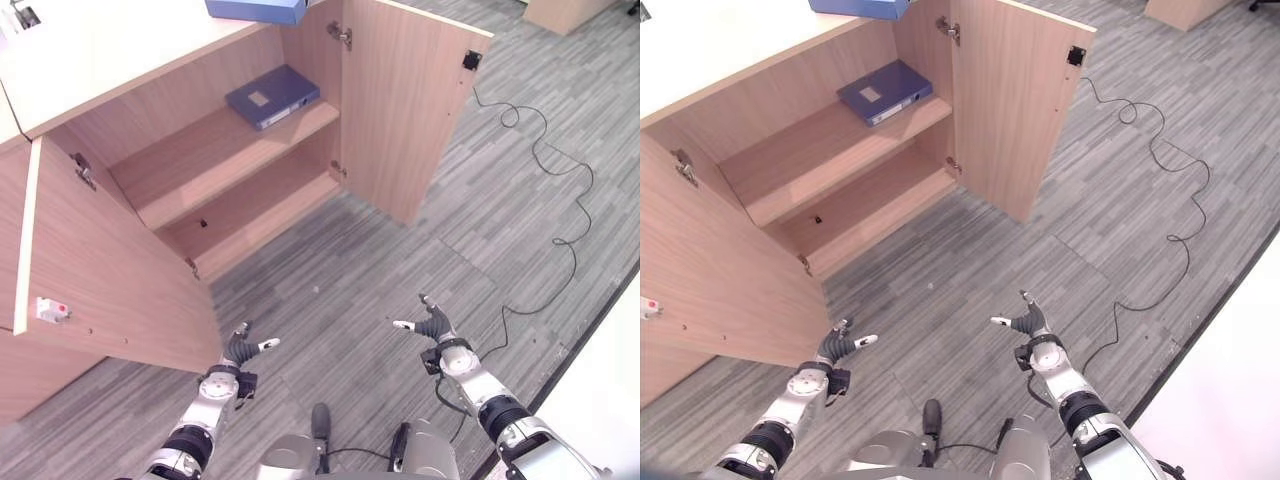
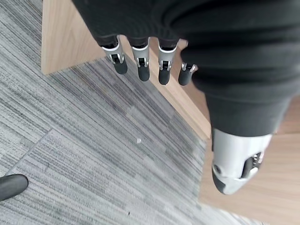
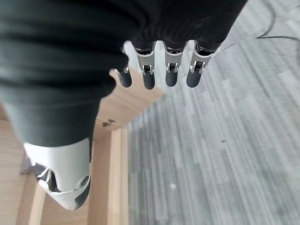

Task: Put the empty folder in the office cabinet

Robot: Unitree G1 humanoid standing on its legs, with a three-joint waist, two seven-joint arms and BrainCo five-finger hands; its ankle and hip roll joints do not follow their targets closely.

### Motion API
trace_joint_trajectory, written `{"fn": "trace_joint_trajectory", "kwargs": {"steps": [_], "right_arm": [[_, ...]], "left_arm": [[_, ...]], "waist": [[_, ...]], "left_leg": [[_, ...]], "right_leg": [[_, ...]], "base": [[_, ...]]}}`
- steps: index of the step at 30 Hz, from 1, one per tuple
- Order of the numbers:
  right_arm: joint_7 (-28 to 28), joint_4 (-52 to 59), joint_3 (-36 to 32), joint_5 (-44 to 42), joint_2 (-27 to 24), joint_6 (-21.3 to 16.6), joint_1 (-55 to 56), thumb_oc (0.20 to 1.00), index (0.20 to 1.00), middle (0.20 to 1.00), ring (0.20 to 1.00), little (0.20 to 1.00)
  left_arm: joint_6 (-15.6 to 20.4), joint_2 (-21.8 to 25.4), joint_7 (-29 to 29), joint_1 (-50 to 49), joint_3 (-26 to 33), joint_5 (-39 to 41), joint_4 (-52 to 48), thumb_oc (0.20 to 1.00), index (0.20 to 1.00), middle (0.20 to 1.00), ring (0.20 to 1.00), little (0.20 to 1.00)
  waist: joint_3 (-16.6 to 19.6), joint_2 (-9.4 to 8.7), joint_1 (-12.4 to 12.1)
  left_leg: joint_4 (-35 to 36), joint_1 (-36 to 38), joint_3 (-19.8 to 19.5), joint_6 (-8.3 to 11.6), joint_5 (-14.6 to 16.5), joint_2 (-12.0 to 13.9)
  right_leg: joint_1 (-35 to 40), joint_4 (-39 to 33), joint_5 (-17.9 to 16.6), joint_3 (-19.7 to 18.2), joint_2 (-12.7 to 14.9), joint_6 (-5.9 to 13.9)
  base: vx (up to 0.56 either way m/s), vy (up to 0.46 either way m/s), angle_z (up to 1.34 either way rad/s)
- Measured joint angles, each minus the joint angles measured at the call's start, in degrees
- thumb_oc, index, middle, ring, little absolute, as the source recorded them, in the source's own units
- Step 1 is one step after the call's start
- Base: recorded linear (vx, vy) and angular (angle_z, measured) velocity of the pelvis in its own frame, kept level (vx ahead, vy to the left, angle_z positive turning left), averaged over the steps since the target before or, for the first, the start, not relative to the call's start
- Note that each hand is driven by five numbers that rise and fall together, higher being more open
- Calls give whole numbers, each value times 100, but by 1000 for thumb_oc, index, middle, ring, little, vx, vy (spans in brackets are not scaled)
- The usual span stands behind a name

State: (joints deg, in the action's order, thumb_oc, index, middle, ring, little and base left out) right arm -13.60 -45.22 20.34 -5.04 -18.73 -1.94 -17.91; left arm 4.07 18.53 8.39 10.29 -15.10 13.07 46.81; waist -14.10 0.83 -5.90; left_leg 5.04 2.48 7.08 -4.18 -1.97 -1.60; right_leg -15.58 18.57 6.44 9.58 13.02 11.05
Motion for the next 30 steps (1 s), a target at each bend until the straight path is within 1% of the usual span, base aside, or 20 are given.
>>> {"fn": "trace_joint_trajectory", "kwargs": {"steps": [2, 4, 5, 6, 7, 9, 10, 11, 12, 14, 15, 17, 19, 21, 23, 24, 25, 28, 29, 30], "right_arm": [[-4, 3, -88, -3, -10, -1, 43, 1000, 1000, 1000, 1000, 1000], [-7, -4, -99, -5, -19, 5, 96, 1000, 1000, 1000, 1000, 1000], [-8, -41, -100, -6, -16, 8, 132, 1000, 1000, 1000, 1000, 1000], [-10, -49, -100, -7, -21, 10, 187, 1000, 1000, 1000, 1000, 1000], [-10, -125, -102, -8, -37, 15, 289, 1000, 1000, 1000, 1000, 1000], [-9, -276, -189, -37, -120, 68, 426, 1000, 1000, 1000, 1000, 1000], [-9, -266, -247, -50, -127, 77, 447, 1000, 1000, 1000, 1000, 1000], [-15, -196, -321, -53, -187, 70, 465, 1000, 1000, 1000, 1000, 1000], [-14, -189, -319, -52, -273, 65, 464, 1000, 1000, 1000, 1000, 1000], [-16, -193, -377, -55, -403, 46, 394, 1000, 1000, 1000, 1000, 1000], [-15, -184, -452, -57, -412, 31, 437, 1000, 1000, 1000, 1000, 1000], [-5, -198, -440, -59, -424, 3, 454, 1000, 1000, 1000, 1000, 1000], [3, -193, -465, -62, -442, -4, 535, 1000, 1000, 1000, 1000, 1000], [6, -208, -454, -63, -427, -3, 628, 1000, 1000, 1000, 1000, 1000], [8, -216, -469, -64, -430, 0, 652, 1000, 1000, 1000, 1000, 1000], [10, -217, -468, -65, -421, 2, 662, 1000, 1000, 1000, 1000, 1000], [1, -231, -475, -66, -423, 3, 670, 1000, 1000, 1000, 1000, 1000], [-5, -232, -484, -68, -449, 3, 685, 1000, 1000, 1000, 1000, 1000], [1, -243, -474, -67, -444, 2, 702, 1000, 1000, 1000, 1000, 1000], [0, -279, -477, -67, -431, 4, 715, 1000, 1000, 1000, 1000, 1000]], "left_arm": [[-5, -17, 8, 8, 35, 0, 95, 1000, 1000, 1000, 1000, 1000], [3, -57, 4, 29, 156, 0, 187, 1000, 1000, 1000, 1000, 1000], [14, -71, 7, 45, 182, 0, 278, 1000, 1000, 1000, 1000, 1000], [14, -79, 4, 42, 177, 0, 300, 1000, 1000, 1000, 1000, 1000], [15, -136, 3, 26, 178, 0, 334, 1000, 1000, 1000, 1000, 1000], [17, -352, -9, 21, 159, -3, 318, 1000, 1000, 1000, 1000, 1000], [28, -396, -12, -10, 161, -3, 292, 1000, 1000, 1000, 1000, 1000], [33, -451, -18, -108, 159, -4, 266, 1000, 1000, 1000, 1000, 1000], [46, -494, -16, -101, 152, -3, 252, 1000, 1000, 1000, 1000, 1000], [96, -526, -14, -148, 109, 1, 263, 1000, 1000, 1000, 1000, 1000], [92, -529, -1, -142, 114, 5, 318, 1000, 1000, 1000, 1000, 1000], [84, -530, 12, -184, 119, 12, 323, 1000, 1000, 1000, 1000, 1000], [93, -556, 22, -153, 120, 41, 302, 1000, 1000, 1000, 1000, 1000], [94, -533, 23, -171, 122, 82, 290, 1000, 1000, 1000, 1000, 1000], [101, -494, 20, -160, 128, 127, 274, 1000, 1000, 1000, 1000, 1000], [83, -447, 11, -199, 134, 127, 289, 1000, 1000, 1000, 1000, 1000], [68, -451, -5, -227, 149, 127, 313, 1000, 1000, 1000, 1000, 1000], [54, -485, -27, -260, 164, 128, 294, 1000, 1000, 1000, 1000, 1000], [60, -471, -37, -287, 163, 128, 255, 1000, 1000, 1000, 1000, 1000], [60, -473, -39, -298, 149, 128, 263, 1000, 1000, 1000, 1000, 1000]], "waist": [[3, 19, 123], [4, -9, 278], [3, -43, 406], [3, -62, 486], [5, -57, 578], [65, 191, 671], [57, 158, 650], [81, 130, 720], [87, 91, 735], [116, 92, 707], [139, 45, 749], [147, 46, 709], [143, 30, 711], [110, -42, 665], [22, -204, 560], [-62, -364, 502], [-86, -408, 508], [-117, -452, 545], [-115, -454, 536], [-107, -419, 539]], "left_leg": [[4, 6, -183, 98, 155, 59], [6, 13, -343, 195, 237, 87], [8, 47, -498, 296, 302, 105], [22, 91, -630, 376, 353, 127], [71, 201, -910, 532, 452, 246], [65, 344, -1255, 589, 579, 687], [26, 495, -1357, 739, 382, 689], [-64, 591, -1351, 876, -2, 731], [-74, 598, -1434, 1010, -143, 750], [-223, 493, -1488, 1125, -365, 806], [-412, 366, -1714, 1232, -380, 826], [-581, 314, -1746, 1373, -370, 899], [-1472, -148, -1736, 1516, -200, 879], [-2296, -502, -1855, 1570, -213, 837], [-3189, -1031, -1778, 1733, -644, 759], [-3695, -1284, -1425, 1608, -979, 801], [-3730, -1388, -1116, 1527, -918, 901], [-2612, -1369, -375, 1458, -858, 997], [-1663, -1211, -59, 1466, -863, 970], [-929, -1104, 133, 1428, -894, 931]], "right_leg": [[17, -1087, -486, -271, -223, 46], [-41, -1974, -950, -282, -257, 69], [-50, -2327, -1140, -247, -225, 207], [-39, -2387, -1162, -245, -196, 260], [122, -2299, -1444, -215, -245, 213], [402, -2210, -1457, -266, -700, 176], [544, -2197, -1481, -270, -797, 48], [718, -2162, -1428, -218, -891, -232], [726, -2093, -1336, -172, -897, -418], [766, -1973, -1230, -70, -971, -591], [767, -1965, -1164, 8, -963, -684], [770, -1869, -1053, 88, -1047, -850], [795, -1735, -896, 177, -1096, -1057], [867, -1615, -734, 166, -1166, -1275], [930, -1573, -654, 167, -1164, -1400], [1080, -1634, -634, 219, -1127, -1456], [1188, -1687, -625, 351, -1108, -1495], [1484, -1910, -600, 688, -1122, -1463], [1581, -1988, -540, 808, -1158, -1311], [1617, -1987, -338, 923, -1155, -497]], "base": [[365, -141, 35], [332, -92, 44], [344, -107, 63], [316, -117, 93], [270, -102, 102], [228, -152, 104], [226, -227, 81], [214, -243, 60], [263, -313, 50], [239, -257, 32], [224, -205, 35], [176, -180, 23], [117, -228, 20], [148, -326, 14], [203, -261, 14], [200, -120, 18], [263, -88, 40], [242, 36, 52], [255, 81, 50], [273, 93, 50]]}}
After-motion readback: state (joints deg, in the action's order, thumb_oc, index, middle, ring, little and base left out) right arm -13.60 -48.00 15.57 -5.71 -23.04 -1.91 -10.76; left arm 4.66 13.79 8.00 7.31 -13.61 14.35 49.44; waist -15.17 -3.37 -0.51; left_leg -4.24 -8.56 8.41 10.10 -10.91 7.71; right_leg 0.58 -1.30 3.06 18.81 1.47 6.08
